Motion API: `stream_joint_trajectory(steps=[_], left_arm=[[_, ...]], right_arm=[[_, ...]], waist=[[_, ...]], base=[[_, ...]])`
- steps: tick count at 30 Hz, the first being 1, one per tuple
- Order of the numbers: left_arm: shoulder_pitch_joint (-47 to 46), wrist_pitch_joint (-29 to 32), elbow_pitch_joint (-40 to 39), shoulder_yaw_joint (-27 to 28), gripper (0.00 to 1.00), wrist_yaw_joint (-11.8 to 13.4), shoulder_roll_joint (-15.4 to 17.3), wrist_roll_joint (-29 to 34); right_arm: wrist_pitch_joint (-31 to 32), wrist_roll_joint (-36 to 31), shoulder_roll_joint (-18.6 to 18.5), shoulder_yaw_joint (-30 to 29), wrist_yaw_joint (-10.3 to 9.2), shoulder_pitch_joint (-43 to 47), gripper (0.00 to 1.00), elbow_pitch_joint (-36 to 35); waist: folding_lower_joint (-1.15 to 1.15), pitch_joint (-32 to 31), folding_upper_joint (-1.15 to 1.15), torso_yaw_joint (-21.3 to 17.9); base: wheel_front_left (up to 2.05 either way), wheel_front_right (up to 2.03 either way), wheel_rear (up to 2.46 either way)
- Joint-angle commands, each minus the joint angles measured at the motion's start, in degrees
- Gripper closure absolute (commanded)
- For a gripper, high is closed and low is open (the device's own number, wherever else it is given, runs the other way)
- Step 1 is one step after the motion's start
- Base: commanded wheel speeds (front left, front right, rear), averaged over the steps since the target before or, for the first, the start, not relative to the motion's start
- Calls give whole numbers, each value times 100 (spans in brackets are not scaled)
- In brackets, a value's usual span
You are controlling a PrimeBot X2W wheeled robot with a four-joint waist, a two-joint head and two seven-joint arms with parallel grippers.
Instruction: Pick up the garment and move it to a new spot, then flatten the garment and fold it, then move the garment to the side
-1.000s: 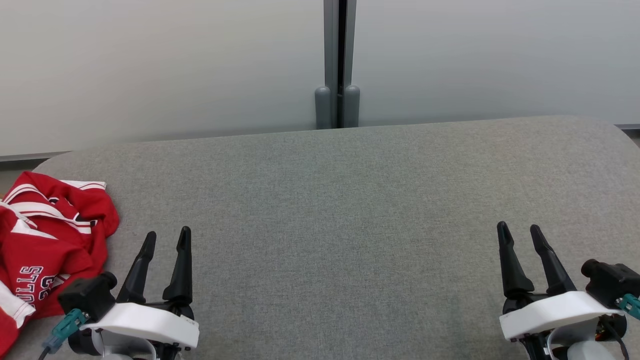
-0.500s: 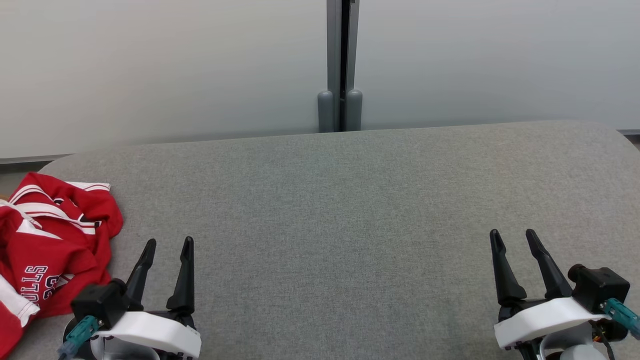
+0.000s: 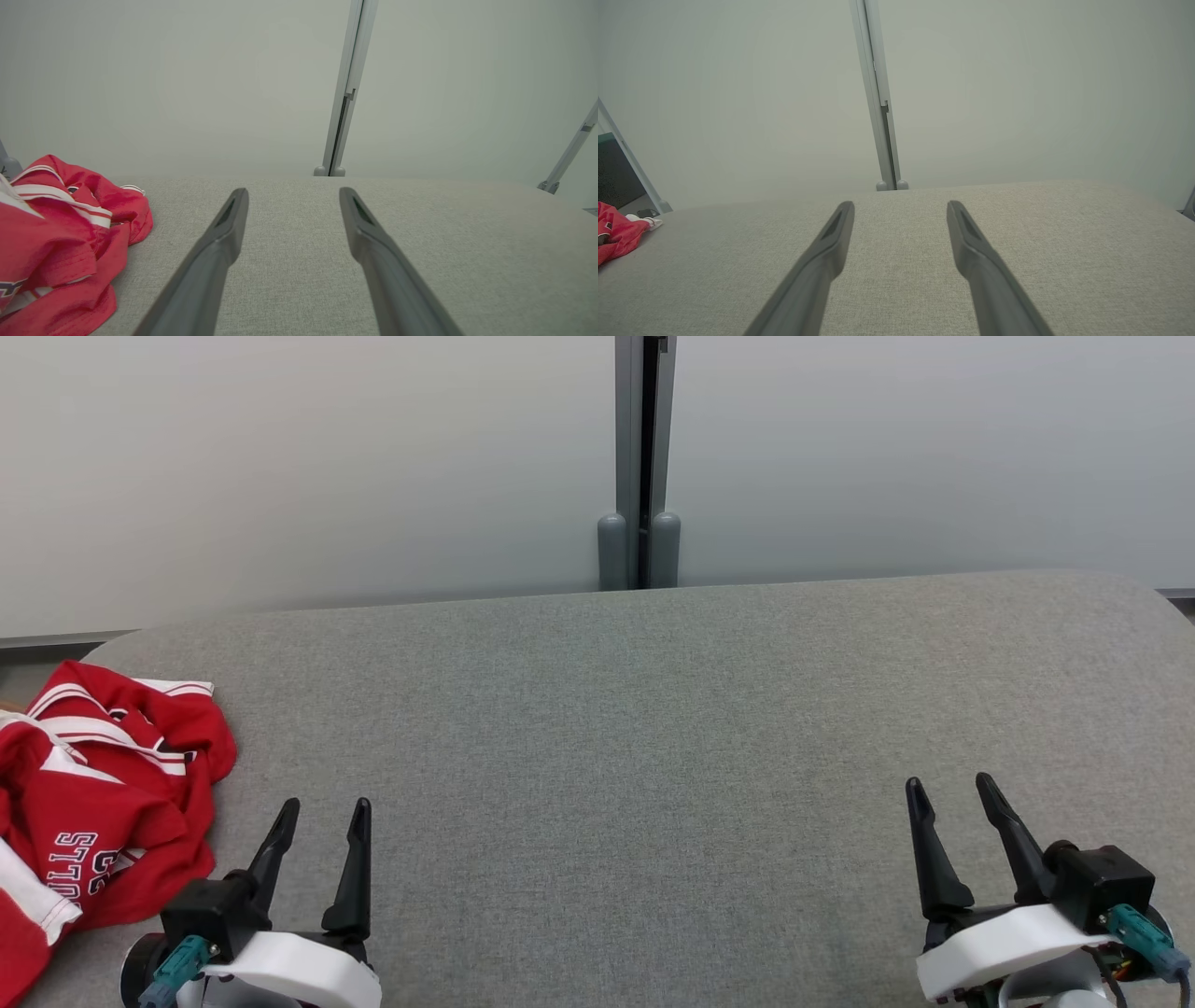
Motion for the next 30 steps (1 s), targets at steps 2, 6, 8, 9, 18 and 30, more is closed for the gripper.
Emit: stream_joint_trajectory(steps=[2,6,8,9,18,30], left_arm=[[-3,-61,23,14,0,-27,26,189],[-11,-103,82,19,0,-29,20,343],[-11,-120,111,30,0,-35,15,406],[-15,-129,123,30,0,-38,13,453],[-79,-230,374,96,0,-56,-63,582],[-131,-256,513,134,0,-81,-99,604]], right_arm=[[-37,-159,6,-16,0,16,0,-31],[-51,-308,28,-26,0,40,0,-43],[-58,-369,37,-30,0,50,0,-48],[-63,-405,40,-26,0,57,0,-52],[-101,-503,111,-55,0,119,0,-47],[-41,-515,170,-103,0,153,0,-33]], waist=[[0,-3,0,2],[0,-6,0,1],[0,-7,0,0],[0,-7,0,0],[0,-10,0,-3],[0,-17,0,-3]], base=[[0,0,0],[0,0,0],[0,0,0],[0,0,0],[0,0,0],[0,0,0]])
